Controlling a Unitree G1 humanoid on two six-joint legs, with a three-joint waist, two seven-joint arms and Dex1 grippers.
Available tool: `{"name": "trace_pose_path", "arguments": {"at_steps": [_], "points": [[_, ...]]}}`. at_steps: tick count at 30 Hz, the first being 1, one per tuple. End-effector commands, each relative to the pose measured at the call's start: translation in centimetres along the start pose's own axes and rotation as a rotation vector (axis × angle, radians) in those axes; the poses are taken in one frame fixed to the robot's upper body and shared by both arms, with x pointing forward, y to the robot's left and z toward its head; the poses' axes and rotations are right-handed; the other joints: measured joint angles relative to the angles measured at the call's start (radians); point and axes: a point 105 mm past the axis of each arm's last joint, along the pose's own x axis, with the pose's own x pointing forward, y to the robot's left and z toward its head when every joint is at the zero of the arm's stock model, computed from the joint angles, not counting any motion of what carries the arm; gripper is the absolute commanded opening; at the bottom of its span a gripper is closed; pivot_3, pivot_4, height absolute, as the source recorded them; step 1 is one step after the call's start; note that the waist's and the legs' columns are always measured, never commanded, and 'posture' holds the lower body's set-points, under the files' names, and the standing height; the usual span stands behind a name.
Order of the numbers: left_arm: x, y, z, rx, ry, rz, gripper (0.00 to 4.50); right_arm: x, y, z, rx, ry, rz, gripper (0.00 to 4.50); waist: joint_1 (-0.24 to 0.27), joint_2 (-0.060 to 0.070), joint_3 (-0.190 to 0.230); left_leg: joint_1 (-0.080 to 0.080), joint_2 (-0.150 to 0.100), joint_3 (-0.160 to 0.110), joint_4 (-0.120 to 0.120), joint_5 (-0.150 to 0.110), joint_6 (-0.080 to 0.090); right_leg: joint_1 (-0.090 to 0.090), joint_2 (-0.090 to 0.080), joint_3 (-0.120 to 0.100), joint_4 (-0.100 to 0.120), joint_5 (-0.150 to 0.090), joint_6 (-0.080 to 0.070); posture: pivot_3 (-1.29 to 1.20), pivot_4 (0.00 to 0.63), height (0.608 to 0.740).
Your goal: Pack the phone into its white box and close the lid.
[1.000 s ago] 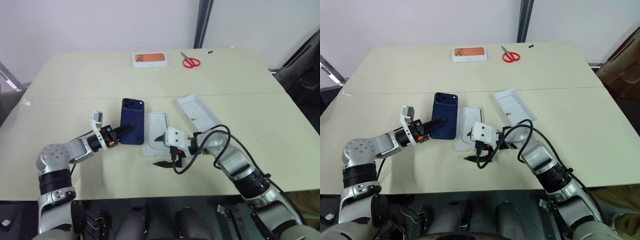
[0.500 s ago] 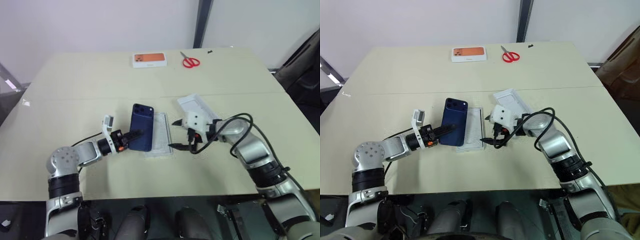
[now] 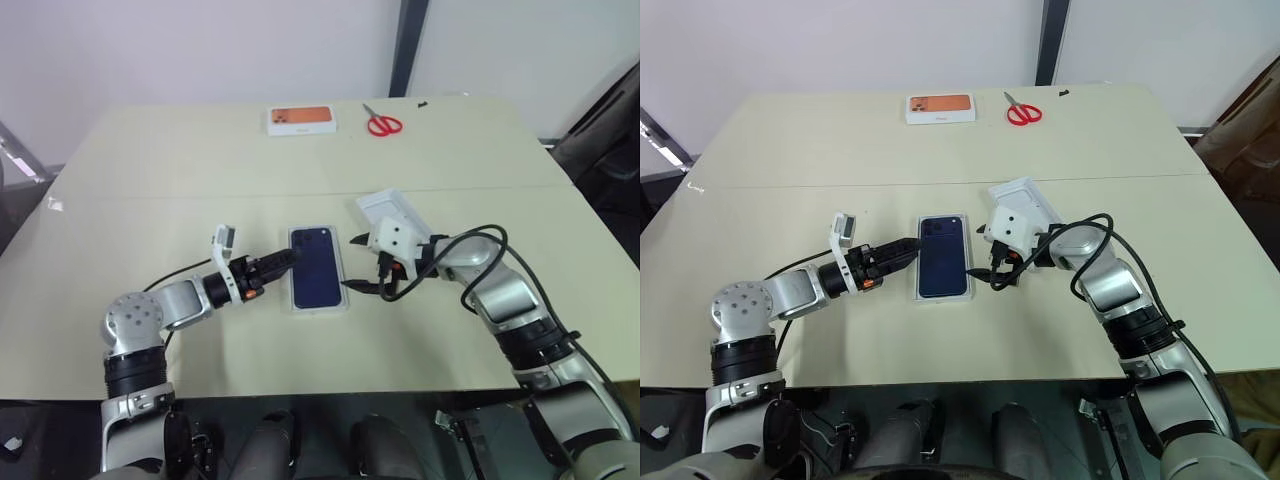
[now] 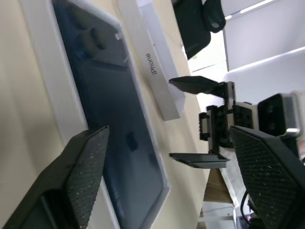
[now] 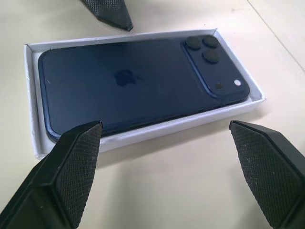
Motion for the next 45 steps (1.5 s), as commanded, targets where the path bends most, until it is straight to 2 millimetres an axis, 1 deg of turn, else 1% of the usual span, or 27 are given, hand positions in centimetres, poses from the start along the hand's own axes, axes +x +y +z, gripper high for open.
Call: {"name": "trace_pose_path", "arguments": {"at_steps": [1,4,7,8,10,12,14,16,17,19,22,26,28,32,34,40,45], "points": [[-0.3,-1.4,0.7,0.041,-0.012,-0.047,4.25,0.0,-0.5,1.0,-0.032,-0.03,-0.018,4.5,0.0,0.0,0.0,0.0,0.0,0.0,0.0,0.0,0.0,0.0,0.0,0.0,0.0,0.0,0.0,0.0,0.15,0.734],[-0.5,-1.5,0.6,0.046,0.001,-0.047,4.25,0.0,-0.6,1.1,-0.032,-0.034,-0.021,4.5,0.0,0.0,0.0,0.0,0.0,0.0,0.0,0.0,0.0,0.0,0.0,0.0,0.0,0.0,0.0,0.0,0.15,0.734],[-1.0,-1.1,1.4,0.1,-0.021,-0.007,4.25,0.0,-0.5,1.2,-0.025,-0.04,-0.021,4.5,-0.001,0.0,0.0,0.0,0.0,0.0,0.0,0.0,0.0,0.0,0.0,0.0,0.0,0.0,0.0,0.0,0.15,0.734],[-1.2,-0.5,2.0,0.142,-0.035,0.042,4.02,-0.1,-0.6,1.2,-0.007,-0.046,-0.028,4.24,-0.001,0.0,0.0,0.0,0.0,0.0,0.0,0.0,0.0,0.0,0.0,0.0,0.0,0.0,0.0,0.0,0.15,0.734],[-1.4,0.4,2.7,0.209,-0.045,0.123,3.39,-0.3,-0.7,1.2,0.015,-0.052,-0.036,3.59,0.0,0.0,0.0,0.0,0.0,0.0,0.0,0.0,0.0,0.0,0.0,0.0,0.0,0.0,0.0,0.0,0.15,0.734],[-1.6,1.4,3.5,0.281,-0.065,0.195,2.45,-0.2,-0.7,0.7,-0.008,-0.029,-0.045,2.67,0.0,0.0,0.0,0.0,0.0,0.0,0.0,0.0,0.0,0.0,0.0,0.0,0.0,0.0,0.0,0.0,0.15,0.734],[-1.7,1.8,4.1,0.313,-0.083,0.218,1.32,0.0,-0.7,0.3,-0.027,-0.01,-0.059,1.56,0.002,0.0,0.0,0.0,0.0,0.0,0.0,0.0,0.0,0.0,0.0,0.0,0.0,0.0,0.0,0.0,0.15,0.734],[-1.6,2.8,3.9,0.358,-0.055,0.278,0.28,0.7,-0.8,-0.5,-0.045,0.026,-0.097,0.51,0.002,0.0,0.0,0.0,0.0,0.0,0.0,0.0,0.0,0.0,0.0,0.0,0.0,0.0,0.0,0.0,0.15,0.734],[-1.5,3.4,3.6,0.376,-0.035,0.309,0.0,1.0,-0.8,-0.6,-0.049,0.029,-0.104,0.03,0.002,0.0,0.0,0.0,0.0,0.0,0.0,0.0,0.0,0.0,0.0,0.0,0.0,0.0,0.0,0.0,0.15,0.734],[-1.2,4.2,2.8,0.403,0.008,0.338,0.0,1.5,-0.6,-0.6,-0.058,0.029,-0.111,0.03,0.001,0.0,0.0,0.0,0.0,0.0,-0.001,0.0,0.0,0.0,0.0,0.0,0.0,0.0,0.0,0.0,0.15,0.734],[-0.1,4.4,1.9,0.381,0.025,0.323,0.0,2.0,-0.4,-0.7,-0.048,0.029,-0.117,0.03,0.0,0.0,0.0,0.0,0.0,0.0,-0.001,0.0,0.0,-0.001,0.0,0.0,0.0,0.0,0.0,0.0,0.15,0.734],[1.7,3.3,0.8,0.36,0.044,0.245,0.0,2.0,-0.5,-0.2,-0.058,0.007,-0.128,0.03,0.001,0.0,0.0,0.0,0.0,0.0,0.0,0.0,0.0,0.0,0.0,0.0,0.0,0.0,0.0,0.0,0.15,0.734],[2.7,2.9,0.3,0.367,0.067,0.219,0.0,1.6,-0.8,-0.6,-0.061,0.026,-0.136,0.03,0.0,0.0,0.0,0.0,0.0,0.0,0.0,0.0,0.0,-0.001,0.0,0.0,0.0,0.0,0.0,0.0,0.15,0.734],[5.5,1.7,-0.5,0.372,0.077,0.158,0.0,0.2,-1.5,-1.7,-0.056,0.065,-0.164,0.03,0.007,0.0,0.0,0.0,-0.001,0.0,0.0,0.0,0.0,0.0,0.0,0.0,0.0,0.0,0.0,0.0,0.15,0.734],[6.4,1.4,-0.8,0.374,0.088,0.147,0.0,-0.4,-1.7,-2.1,-0.052,0.083,-0.177,0.03,0.007,0.0,0.0,0.0,-0.001,0.0,0.001,0.0,0.0,0.001,0.0,0.0,0.0,0.0,0.0,0.0,0.15,0.734],[7.8,1.1,-1.5,0.378,0.112,0.122,0.0,-1.9,-1.6,-3.4,-0.026,0.119,-0.196,0.03,0.002,0.0,0.0,0.0,0.0,0.0,0.0,0.0,0.0,0.001,0.0,0.0,0.0,0.0,0.0,0.0,0.15,0.734],[8.6,1.2,-2.2,0.374,0.121,0.116,0.0,-2.4,-1.5,-3.7,-0.013,0.127,-0.211,0.03,0.004,0.0,0.0,0.0,0.0,0.0,0.001,0.0,0.0,0.001,0.0,0.0,0.0,0.0,0.0,0.0,0.15,0.734]]}}
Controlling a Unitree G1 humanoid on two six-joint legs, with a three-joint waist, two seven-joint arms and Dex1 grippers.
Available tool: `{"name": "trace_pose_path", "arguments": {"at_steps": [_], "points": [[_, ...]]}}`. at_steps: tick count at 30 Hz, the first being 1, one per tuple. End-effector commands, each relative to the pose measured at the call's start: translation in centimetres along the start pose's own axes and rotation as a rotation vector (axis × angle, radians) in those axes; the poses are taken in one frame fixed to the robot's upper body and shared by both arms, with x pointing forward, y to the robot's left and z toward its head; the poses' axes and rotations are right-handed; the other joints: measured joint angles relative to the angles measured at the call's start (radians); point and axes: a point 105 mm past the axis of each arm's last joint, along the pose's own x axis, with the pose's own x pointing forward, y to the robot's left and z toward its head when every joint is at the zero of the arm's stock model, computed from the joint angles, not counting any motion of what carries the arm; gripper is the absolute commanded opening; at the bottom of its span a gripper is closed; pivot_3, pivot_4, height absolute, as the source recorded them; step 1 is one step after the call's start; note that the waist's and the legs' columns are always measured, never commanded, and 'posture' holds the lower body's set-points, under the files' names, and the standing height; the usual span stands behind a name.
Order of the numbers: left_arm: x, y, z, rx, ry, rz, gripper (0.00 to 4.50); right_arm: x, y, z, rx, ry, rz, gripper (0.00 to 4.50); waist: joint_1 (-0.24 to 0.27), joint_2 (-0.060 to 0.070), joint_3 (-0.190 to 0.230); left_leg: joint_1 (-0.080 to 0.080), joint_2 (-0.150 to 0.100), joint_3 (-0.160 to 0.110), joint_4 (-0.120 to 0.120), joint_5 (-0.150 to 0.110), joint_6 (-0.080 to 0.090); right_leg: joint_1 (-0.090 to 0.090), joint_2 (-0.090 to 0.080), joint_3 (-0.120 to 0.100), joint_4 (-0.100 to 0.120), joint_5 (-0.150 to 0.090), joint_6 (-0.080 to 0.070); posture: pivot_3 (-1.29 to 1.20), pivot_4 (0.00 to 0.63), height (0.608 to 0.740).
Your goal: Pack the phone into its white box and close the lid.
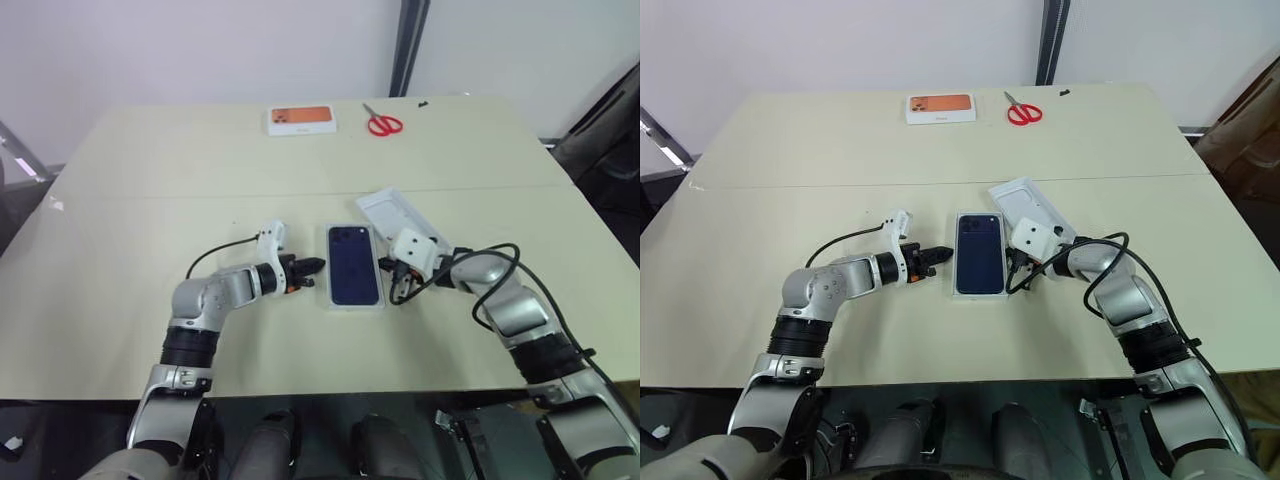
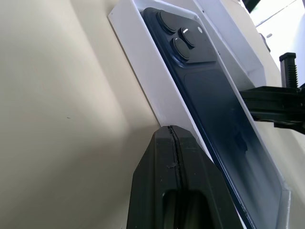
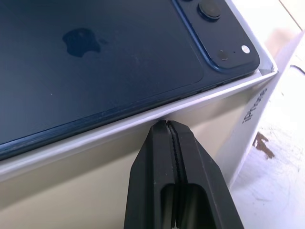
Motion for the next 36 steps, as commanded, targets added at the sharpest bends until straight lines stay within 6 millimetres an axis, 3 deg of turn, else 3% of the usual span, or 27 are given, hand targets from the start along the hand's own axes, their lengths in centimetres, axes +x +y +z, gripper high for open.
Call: {"name": "trace_pose_path", "arguments": {"at_steps": [1,6,15,26,32,33,36], "points": [[1.0,-1.6,0.5,0.025,-0.014,-0.066,0.0,-0.5,-0.2,1.4,-0.031,-0.049,-0.02,0.03,0.002,0.0,0.0,0.0,0.0,0.0,0.0,0.0,0.0,0.0,0.0,0.0,0.0,0.0,0.0,0.0,0.15,0.734],[1.4,-2.6,-0.1,0.028,-0.004,-0.096,0.0,-0.9,-0.4,0.8,-0.028,-0.033,-0.038,0.03,0.003,0.0,0.0,0.0,0.0,0.0,0.0,0.0,0.0,0.0,0.0,0.0,0.0,0.0,0.0,0.0,0.15,0.734],[1.7,-2.2,0.2,0.049,-0.016,-0.073,0.0,-1.2,-0.5,0.6,-0.031,-0.024,-0.047,0.03,0.004,0.0,0.0,0.0,0.0,0.0,0.001,0.0,0.0,0.001,0.0,0.0,0.0,0.0,0.0,0.0,0.15,0.734],[-0.6,0.0,2.2,0.163,-0.084,0.019,0.0,-3.6,-2.4,0.9,-0.054,-0.01,-0.109,0.03,0.0,0.0,0.0,0.0,0.0,0.0,0.0,0.0,0.0,0.0,0.0,0.0,0.0,0.0,0.0,0.0,0.15,0.734],[-2.7,0.7,3.8,0.238,-0.13,0.02,0.0,-5.1,-3.3,1.9,0.036,-0.055,-0.115,0.03,-0.001,0.0,0.0,0.0,0.0,0.0,0.0,0.0,0.0,0.0,0.0,0.0,0.0,0.0,0.0,0.0,0.15,0.734],[-3.0,0.3,4.2,0.241,-0.145,-0.013,0.0,-5.1,-3.5,2.2,0.063,-0.066,-0.117,0.26,0.0,0.0,0.0,0.0,0.0,0.0,0.0,0.0,0.0,0.0,0.0,0.0,0.0,0.0,0.0,0.0,0.15,0.734],[-4.0,-0.5,5.1,0.314,-0.167,-0.083,0.9,-4.8,-3.9,2.7,0.072,-0.065,-0.129,1.38,-0.001,0.0,0.0,0.0,0.0,0.0,0.0,0.0,0.0,0.0,0.0,0.0,0.0,0.0,0.0,0.0,0.15,0.734]]}}
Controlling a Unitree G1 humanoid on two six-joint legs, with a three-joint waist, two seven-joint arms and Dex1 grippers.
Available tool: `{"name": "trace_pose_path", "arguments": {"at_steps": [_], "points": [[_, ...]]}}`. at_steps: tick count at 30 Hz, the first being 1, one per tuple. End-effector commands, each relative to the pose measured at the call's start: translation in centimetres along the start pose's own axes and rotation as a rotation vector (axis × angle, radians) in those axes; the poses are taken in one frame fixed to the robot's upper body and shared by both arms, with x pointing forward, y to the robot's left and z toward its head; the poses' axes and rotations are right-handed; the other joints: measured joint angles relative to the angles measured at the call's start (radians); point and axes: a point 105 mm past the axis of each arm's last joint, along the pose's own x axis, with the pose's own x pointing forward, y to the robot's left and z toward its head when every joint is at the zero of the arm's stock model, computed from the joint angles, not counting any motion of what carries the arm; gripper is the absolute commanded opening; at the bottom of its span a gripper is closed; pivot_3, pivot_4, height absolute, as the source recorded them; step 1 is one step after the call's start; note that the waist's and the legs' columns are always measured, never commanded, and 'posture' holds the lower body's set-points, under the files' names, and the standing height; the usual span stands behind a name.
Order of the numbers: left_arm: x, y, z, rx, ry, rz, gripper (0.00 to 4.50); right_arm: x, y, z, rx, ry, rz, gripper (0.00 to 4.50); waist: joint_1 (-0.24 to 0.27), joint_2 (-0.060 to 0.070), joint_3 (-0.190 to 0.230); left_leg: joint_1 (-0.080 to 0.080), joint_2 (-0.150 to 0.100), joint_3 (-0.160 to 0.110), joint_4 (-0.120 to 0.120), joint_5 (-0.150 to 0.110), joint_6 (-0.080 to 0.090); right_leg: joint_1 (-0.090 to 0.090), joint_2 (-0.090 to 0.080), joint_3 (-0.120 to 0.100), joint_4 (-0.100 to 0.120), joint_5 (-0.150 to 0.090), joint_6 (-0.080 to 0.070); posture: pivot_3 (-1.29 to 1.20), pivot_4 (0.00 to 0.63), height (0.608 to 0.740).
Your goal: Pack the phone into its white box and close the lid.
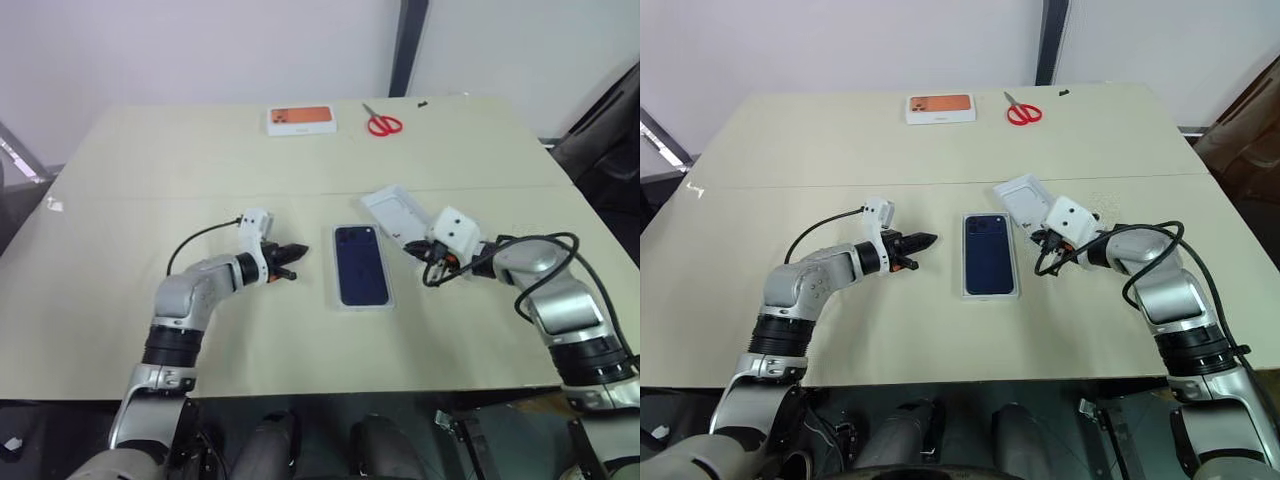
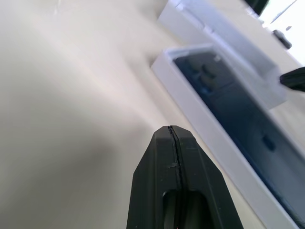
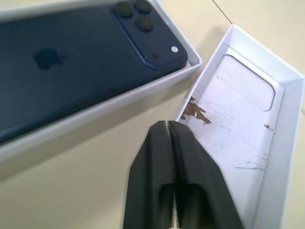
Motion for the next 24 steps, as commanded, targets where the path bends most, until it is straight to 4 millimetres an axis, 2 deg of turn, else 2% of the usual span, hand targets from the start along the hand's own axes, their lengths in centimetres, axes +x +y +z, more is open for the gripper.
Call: {"name": "trace_pose_path", "arguments": {"at_steps": [1,2,6,7,10,14,22,24], "points": [[-1.1,-1.2,2.5,0.12,-0.082,-0.089,1.39,-0.1,-0.9,2.1,-0.018,-0.048,-0.035,1.91,0.0,0.0,0.0,0.0,0.0,0.0,0.0,0.0,0.0,0.0,0.0,0.0,0.0,0.0,0.0,0.0,0.15,0.734],[-1.3,-1.3,2.8,0.168,-0.089,-0.103,1.82,0.1,-0.8,2.2,-0.01,-0.04,-0.027,2.37,0.0,0.0,0.0,0.0,0.0,0.0,0.0,0.0,0.0,0.0,0.0,0.0,0.0,0.0,0.0,0.0,0.15,0.734],[-2.5,-1.6,2.8,0.308,-0.085,-0.168,3.97,1.1,-0.5,2.2,0.009,0.012,-0.008,4.49,-0.001,0.0,0.0,0.0,0.0,0.0,-0.001,0.0,0.0,0.0,0.0,0.0,0.0,0.0,0.0,0.0,0.15,0.734],[-2.9,-1.7,3.0,0.3,-0.097,-0.19,4.4,1.2,-0.5,1.9,0.007,0.043,-0.011,4.5,-0.001,0.0,0.0,0.0,0.0,0.0,-0.001,0.0,0.0,-0.001,0.0,0.0,0.0,0.0,0.0,0.0,0.15,0.734],[-3.9,-2.1,3.4,0.38,-0.137,-0.226,4.4,1.4,-0.8,1.3,0.012,0.106,-0.017,4.5,0.001,0.0,0.0,0.0,0.0,0.0,-0.001,0.0,0.0,-0.001,0.0,0.0,0.0,0.0,0.0,0.0,0.15,0.734],[-5.0,-2.4,3.5,0.452,-0.179,-0.261,4.4,1.6,-1.5,0.6,0.104,0.192,-0.043,4.5,0.001,0.001,0.0,0.0,0.0,0.0,-0.001,0.0,0.0,-0.001,-0.001,0.0,0.0,0.0,0.0,0.0,0.15,0.734],[-4.4,-2.9,2.9,0.41,-0.208,-0.261,4.4,1.1,-3.1,1.3,0.247,0.204,-0.1,4.5,-0.002,0.001,0.0,0.0,0.0,0.0,-0.001,-0.002,0.004,-0.001,-0.001,0.0,-0.001,0.0,0.0,0.0,0.15,0.734],[-4.3,-3.0,2.6,0.412,-0.208,-0.251,4.4,1.1,-2.5,1.0,0.319,0.232,-0.054,4.5,-0.004,0.001,0.0,0.0,0.0,0.0,-0.001,-0.003,0.004,-0.001,-0.001,0.0,0.0,0.0,0.0,0.0,0.15,0.734]]}}
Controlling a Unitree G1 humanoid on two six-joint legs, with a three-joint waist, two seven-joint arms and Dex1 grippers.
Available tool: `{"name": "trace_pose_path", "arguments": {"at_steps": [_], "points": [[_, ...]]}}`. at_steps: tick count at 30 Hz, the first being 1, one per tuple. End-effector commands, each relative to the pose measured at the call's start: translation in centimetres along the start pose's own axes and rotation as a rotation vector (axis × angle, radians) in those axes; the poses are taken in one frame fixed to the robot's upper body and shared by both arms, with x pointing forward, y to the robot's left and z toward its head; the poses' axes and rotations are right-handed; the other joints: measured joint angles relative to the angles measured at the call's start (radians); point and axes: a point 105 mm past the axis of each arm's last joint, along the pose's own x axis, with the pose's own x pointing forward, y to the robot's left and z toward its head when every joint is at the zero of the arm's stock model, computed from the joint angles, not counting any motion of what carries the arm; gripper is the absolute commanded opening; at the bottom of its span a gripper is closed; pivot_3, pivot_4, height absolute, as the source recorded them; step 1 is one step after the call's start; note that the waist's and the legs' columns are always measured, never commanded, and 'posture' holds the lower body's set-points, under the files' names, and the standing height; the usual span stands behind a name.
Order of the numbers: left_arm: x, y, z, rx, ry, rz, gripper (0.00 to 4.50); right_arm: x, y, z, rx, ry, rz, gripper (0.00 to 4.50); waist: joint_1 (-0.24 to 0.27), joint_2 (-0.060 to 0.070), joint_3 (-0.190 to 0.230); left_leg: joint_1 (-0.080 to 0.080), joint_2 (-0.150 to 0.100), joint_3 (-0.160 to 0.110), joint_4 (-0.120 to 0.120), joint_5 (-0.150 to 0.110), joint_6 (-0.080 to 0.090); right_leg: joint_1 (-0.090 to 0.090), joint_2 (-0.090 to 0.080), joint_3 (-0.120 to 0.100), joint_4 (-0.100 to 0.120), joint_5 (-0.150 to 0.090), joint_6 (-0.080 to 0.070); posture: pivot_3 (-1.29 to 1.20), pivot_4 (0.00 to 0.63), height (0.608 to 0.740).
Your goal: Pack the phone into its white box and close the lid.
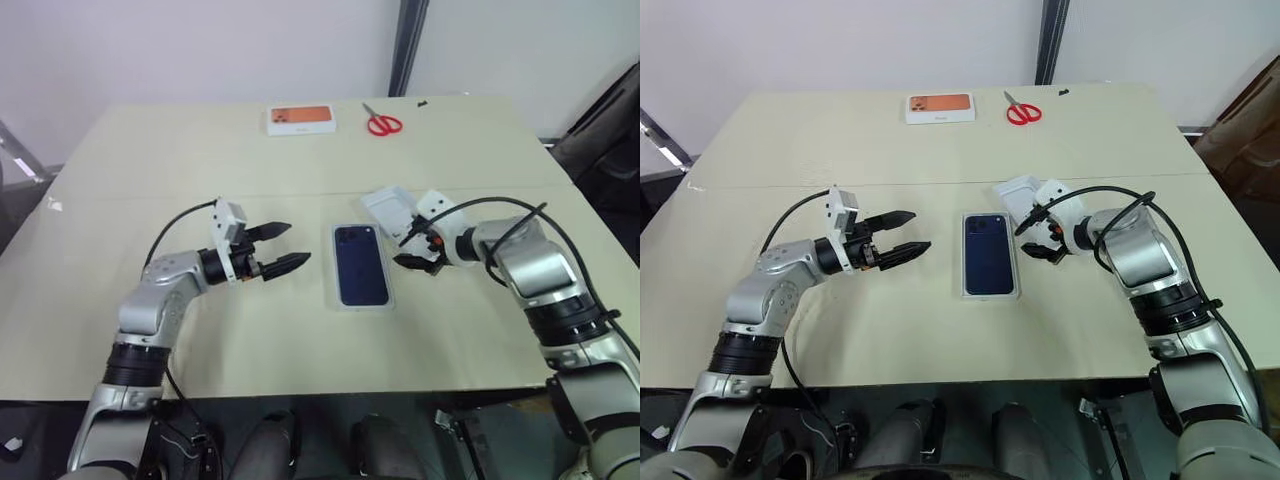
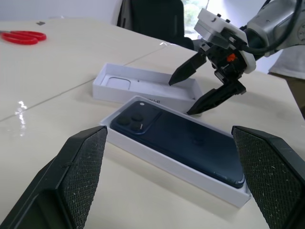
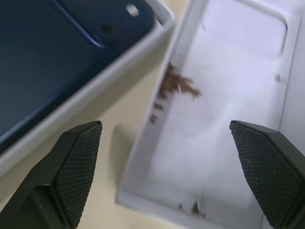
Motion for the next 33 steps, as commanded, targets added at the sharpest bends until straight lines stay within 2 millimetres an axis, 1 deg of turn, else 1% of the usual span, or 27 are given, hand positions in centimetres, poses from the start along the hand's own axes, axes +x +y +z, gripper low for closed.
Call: {"name": "trace_pose_path", "arguments": {"at_steps": [1,3,6,7,9,12,16,19,22,25,29,31,33], "points": [[0.1,-0.6,0.8,0.034,-0.028,-0.001,4.4,-0.9,0.3,1.3,0.07,-0.02,0.044,4.5,0.0,0.0,0.0,0.0,0.0,0.0,0.0,0.0,0.0,0.0,0.0,0.0,0.0,0.0,0.0,0.0,0.15,0.734],[0.2,-0.6,0.6,0.028,-0.027,0.008,4.4,-0.7,1.0,1.3,0.085,0.004,0.068,4.5,0.001,0.0,0.0,0.0,0.0,0.0,0.0,0.0,0.0,0.0,0.0,0.0,0.0,0.0,0.0,0.0,0.15,0.734],[0.4,-0.6,0.3,0.009,-0.023,0.017,4.4,-0.3,1.8,1.7,0.126,0.022,0.08,4.5,0.0,0.0,0.0,0.0,0.0,0.0,0.0,0.0,0.001,0.0,0.0,0.0,0.0,0.0,0.0,0.0,0.15,0.734],[0.5,-0.6,0.2,-0.001,-0.027,0.021,4.4,-0.1,2.0,1.9,0.156,0.025,0.078,4.5,0.001,0.0,0.0,0.0,0.0,0.0,0.0,0.0,0.001,0.0,0.0,0.0,0.0,0.0,0.0,0.0,0.15,0.734],[0.7,-0.5,0.2,-0.01,-0.036,0.034,4.4,0.1,2.3,2.1,0.164,0.039,0.072,4.5,0.001,0.0,0.0,0.0,0.0,0.0,0.0,0.0,0.001,0.0,0.0,0.0,0.0,0.0,0.0,0.0,0.15,0.734],[1.1,-0.6,0.4,-0.026,-0.058,0.046,4.4,0.3,2.1,2.2,0.173,0.052,0.045,4.5,0.001,0.0,0.0,0.0,0.0,0.0,0.0,0.0,0.0,0.0,0.0,0.0,0.0,0.0,0.0,0.0,0.15,0.734],[1.2,-0.7,0.4,-0.031,-0.065,0.054,4.4,0.4,1.3,2.3,0.131,0.073,-0.026,4.5,0.001,0.0,0.0,0.0,0.0,0.0,0.0,0.0,0.001,0.0,0.0,0.0,0.0,0.0,0.0,0.0,0.15,0.734],[1.4,-0.7,0.4,-0.035,-0.069,0.06,4.4,0.5,0.9,2.3,0.146,0.087,-0.061,4.5,0.001,0.0,0.0,0.0,0.0,0.0,0.0,0.0,0.0,0.0,0.0,0.0,0.0,0.0,0.0,0.0,0.15,0.734],[1.5,-0.6,0.3,-0.033,-0.067,0.067,4.44,0.7,1.1,2.6,0.16,0.08,-0.058,3.65,0.001,0.0,0.0,0.0,0.0,0.0,0.0,0.0,0.0,0.0,0.0,0.0,0.0,0.0,0.0,0.0,0.15,0.734],[1.5,-0.7,0.1,-0.031,-0.065,0.07,4.44,1.0,1.4,2.3,0.149,0.092,-0.066,2.18,0.001,0.0,0.0,0.0,0.0,0.0,0.0,0.0,0.0,-0.001,0.0,0.0,0.0,0.0,0.0,0.0,0.15,0.734],[1.5,-0.5,0.2,-0.031,-0.068,0.084,4.44,1.5,1.7,1.1,0.121,0.127,-0.087,0.08,0.001,0.0,0.0,0.0,0.0,0.0,0.0,0.0,0.0,0.0,0.0,0.0,0.0,0.0,0.0,0.0,0.15,0.734],[1.5,-0.3,0.3,-0.027,-0.068,0.092,4.44,1.5,1.7,0.9,0.124,0.134,-0.099,0.03,0.001,0.0,0.0,0.0,0.0,0.0,0.0,0.0,0.0,0.0,0.0,0.0,0.0,0.0,0.0,0.0,0.15,0.734],[1.4,-0.2,0.3,-0.025,-0.067,0.095,4.44,1.5,1.4,1.2,0.142,0.124,-0.116,0.03,0.001,0.0,0.0,0.0,0.0,0.0,0.0,0.0,0.001,0.0,0.0,0.0,0.0,0.0,0.0,0.0,0.15,0.734]]}}
